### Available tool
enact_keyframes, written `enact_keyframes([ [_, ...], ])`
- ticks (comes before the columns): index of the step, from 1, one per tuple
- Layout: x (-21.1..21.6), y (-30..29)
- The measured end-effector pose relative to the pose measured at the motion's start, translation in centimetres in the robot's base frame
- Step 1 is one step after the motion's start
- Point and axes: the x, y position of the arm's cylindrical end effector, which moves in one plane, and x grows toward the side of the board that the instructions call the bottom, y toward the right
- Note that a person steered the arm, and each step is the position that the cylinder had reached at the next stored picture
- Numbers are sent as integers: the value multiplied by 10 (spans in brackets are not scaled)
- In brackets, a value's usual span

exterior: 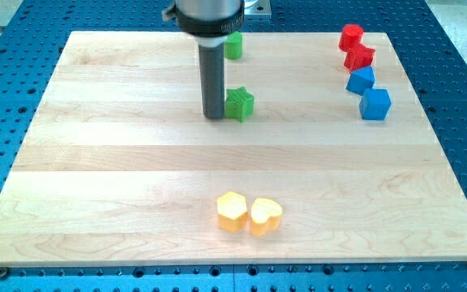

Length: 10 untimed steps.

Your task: Place green star below cube

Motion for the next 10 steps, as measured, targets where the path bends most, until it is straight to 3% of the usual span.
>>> enact_keyframes([
  [2,-41,6],
  [4,13,140],
  [5,33,110],
  [6,44,168],
  [7,43,185],
  [8,71,150],
  [10,80,214],
])
